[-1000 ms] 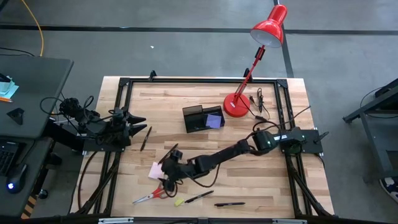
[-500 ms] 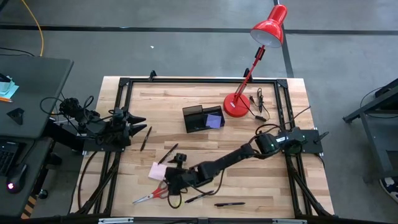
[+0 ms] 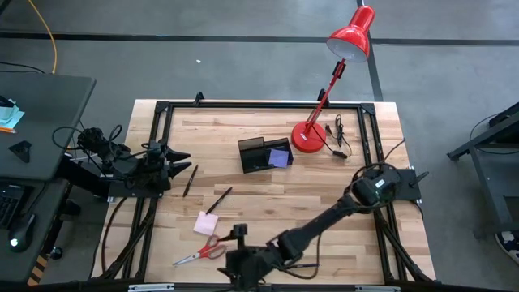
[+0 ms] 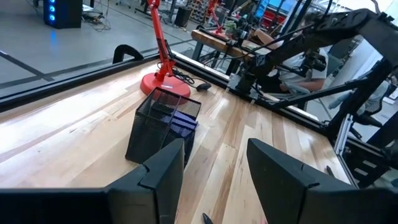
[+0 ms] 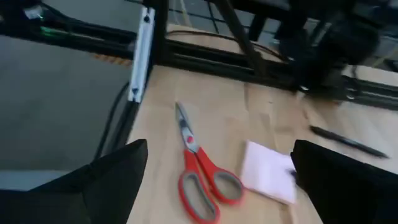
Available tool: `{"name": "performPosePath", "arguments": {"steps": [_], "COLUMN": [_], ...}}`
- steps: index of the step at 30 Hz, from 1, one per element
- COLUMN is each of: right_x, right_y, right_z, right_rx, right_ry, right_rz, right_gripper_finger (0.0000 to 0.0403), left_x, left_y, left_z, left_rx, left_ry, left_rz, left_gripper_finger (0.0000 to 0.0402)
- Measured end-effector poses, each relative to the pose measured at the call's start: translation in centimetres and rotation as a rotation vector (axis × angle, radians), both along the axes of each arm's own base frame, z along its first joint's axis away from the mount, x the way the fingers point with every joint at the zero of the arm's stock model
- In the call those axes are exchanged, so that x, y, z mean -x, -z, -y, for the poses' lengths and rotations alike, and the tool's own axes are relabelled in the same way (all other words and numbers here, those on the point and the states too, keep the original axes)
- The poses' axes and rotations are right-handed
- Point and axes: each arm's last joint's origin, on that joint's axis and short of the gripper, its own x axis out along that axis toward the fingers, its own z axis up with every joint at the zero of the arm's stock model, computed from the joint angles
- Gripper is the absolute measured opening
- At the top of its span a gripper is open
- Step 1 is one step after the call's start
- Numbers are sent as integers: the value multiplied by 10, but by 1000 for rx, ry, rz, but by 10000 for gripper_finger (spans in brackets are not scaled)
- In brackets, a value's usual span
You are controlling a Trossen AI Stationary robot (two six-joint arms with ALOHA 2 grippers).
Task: Pick and place office supplies into organizer
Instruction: Put the black pen into the black desk organizer
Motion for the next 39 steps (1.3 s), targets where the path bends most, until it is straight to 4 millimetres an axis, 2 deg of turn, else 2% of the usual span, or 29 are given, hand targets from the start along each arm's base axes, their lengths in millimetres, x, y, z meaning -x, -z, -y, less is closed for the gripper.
{"name": "performPosePath", "arguments": {"steps": [5,8,12,15,17,20,24,27,30,34,39], "right_x": [27,41,48,43,39,45,63,86,114,160,222], "right_y": [-6,-8,0,15,24,31,19,14,23,24,35], "right_z": [1,-9,-33,-40,-38,-30,-17,-3,10,19,22], "right_rx": [86,89,36,-42,-64,-48,-68,-80,-64,-120,-142], "right_ry": [164,186,40,-149,-228,-236,-275,-251,-131,-42,3], "right_rz": [-110,-123,-63,17,78,135,262,310,250,238,242], "right_gripper_finger": [387,387,387,387,387,387,387,387,387,387,387], "left_x": [0,0,0,0,0,0,0,0,0,0,0], "left_y": [0,0,0,0,0,0,0,0,0,0,0], "left_z": [0,0,0,0,0,0,0,0,0,0,0], "left_rx": [0,0,0,0,0,0,1,1,1,1,1], "left_ry": [0,0,0,0,0,0,3,4,3,4,3], "left_rz": [0,0,0,0,0,0,0,0,0,-1,-1], "left_gripper_finger": [168,168,168,168,168,168,168,168,168,168,168]}}
